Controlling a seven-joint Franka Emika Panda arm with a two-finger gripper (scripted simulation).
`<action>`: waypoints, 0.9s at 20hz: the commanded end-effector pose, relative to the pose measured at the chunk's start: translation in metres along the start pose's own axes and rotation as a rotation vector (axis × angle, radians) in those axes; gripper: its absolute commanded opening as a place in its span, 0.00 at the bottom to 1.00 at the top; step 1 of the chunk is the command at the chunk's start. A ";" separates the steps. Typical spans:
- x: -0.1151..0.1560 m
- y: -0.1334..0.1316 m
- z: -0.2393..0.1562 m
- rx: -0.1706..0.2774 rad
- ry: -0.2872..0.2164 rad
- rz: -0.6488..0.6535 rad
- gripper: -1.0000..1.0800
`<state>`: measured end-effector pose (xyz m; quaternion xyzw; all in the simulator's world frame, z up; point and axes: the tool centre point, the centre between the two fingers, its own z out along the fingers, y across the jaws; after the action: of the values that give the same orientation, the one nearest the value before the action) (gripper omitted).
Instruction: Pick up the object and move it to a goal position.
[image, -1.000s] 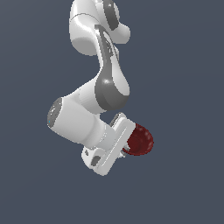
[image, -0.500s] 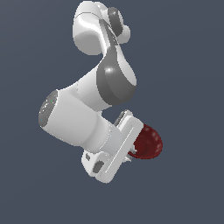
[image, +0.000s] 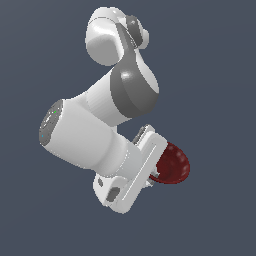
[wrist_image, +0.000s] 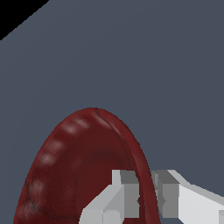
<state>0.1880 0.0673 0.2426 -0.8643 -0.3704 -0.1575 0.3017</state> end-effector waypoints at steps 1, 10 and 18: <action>0.003 -0.001 -0.002 -0.001 0.002 -0.001 0.00; 0.005 -0.002 -0.002 0.000 0.000 0.000 0.00; 0.018 -0.010 -0.008 0.000 0.000 0.000 0.00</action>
<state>0.1914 0.0758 0.2570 -0.8644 -0.3702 -0.1564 0.3021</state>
